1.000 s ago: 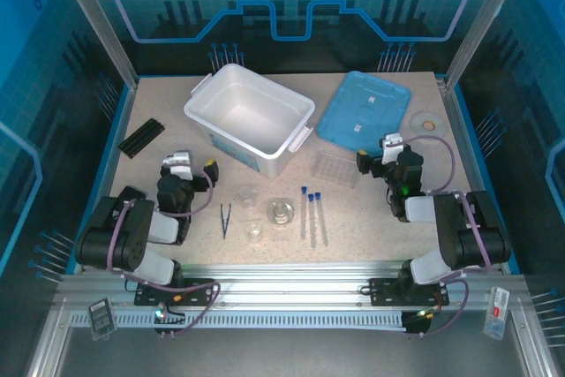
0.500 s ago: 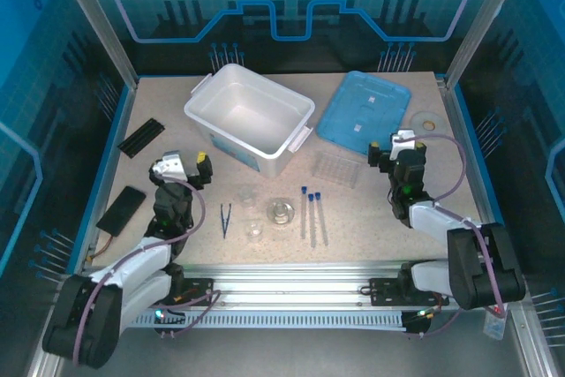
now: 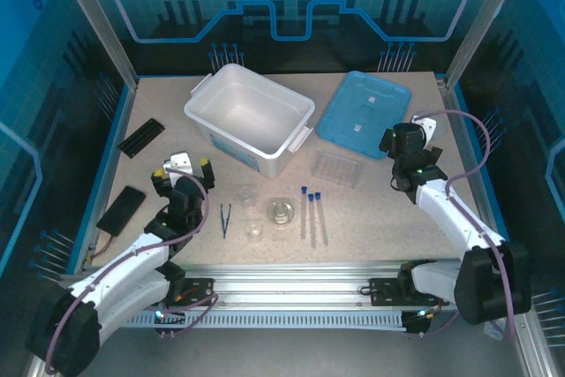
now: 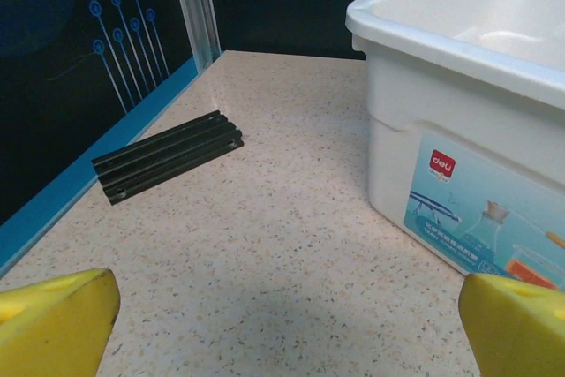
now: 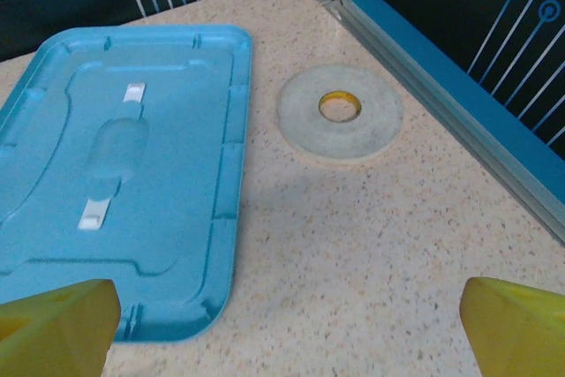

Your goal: Organize the chemistry lab equipment

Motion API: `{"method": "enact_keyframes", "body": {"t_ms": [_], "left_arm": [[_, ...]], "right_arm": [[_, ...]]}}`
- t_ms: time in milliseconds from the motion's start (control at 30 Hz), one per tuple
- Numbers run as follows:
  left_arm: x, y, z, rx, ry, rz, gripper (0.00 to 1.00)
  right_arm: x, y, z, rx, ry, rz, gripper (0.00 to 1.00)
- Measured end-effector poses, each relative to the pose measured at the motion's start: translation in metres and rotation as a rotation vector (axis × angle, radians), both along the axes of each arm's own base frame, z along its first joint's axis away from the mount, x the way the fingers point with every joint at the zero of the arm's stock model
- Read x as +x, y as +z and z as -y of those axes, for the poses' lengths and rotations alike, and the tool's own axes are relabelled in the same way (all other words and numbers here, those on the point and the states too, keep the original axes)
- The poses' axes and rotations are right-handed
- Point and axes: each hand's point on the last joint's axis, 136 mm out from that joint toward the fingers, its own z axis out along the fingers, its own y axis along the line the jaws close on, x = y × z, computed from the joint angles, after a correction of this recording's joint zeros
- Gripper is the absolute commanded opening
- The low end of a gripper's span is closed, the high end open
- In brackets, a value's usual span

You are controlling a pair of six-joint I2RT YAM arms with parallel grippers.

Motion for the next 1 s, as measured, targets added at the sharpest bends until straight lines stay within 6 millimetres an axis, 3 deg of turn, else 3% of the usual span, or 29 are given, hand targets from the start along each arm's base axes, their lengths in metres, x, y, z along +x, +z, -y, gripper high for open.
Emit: {"method": "enact_keyframes", "body": {"t_ms": [200, 367, 533, 833, 1000], "left_arm": [[-0.013, 0.024, 0.000, -0.120, 0.029, 0.015, 0.99], [-0.022, 0.008, 0.014, -0.172, -0.048, -0.064, 0.94], [-0.030, -0.006, 0.046, -0.216, -0.193, -0.163, 0.91], [-0.028, 0.010, 0.117, -0.344, -0.470, -0.274, 0.87], [-0.029, 0.004, 0.155, -0.364, -0.603, -0.373, 0.84]], "right_arm": [[-0.020, 0.007, -0.031, 0.002, 0.125, -0.033, 1.00], [-0.033, 0.003, -0.071, -0.012, 0.287, -0.090, 0.99], [-0.046, -0.006, -0.113, -0.003, 0.447, -0.169, 0.96], [-0.079, -0.037, -0.169, 0.026, 0.636, -0.314, 0.84], [-0.092, -0.062, -0.195, 0.036, 0.700, -0.428, 0.76]]}}
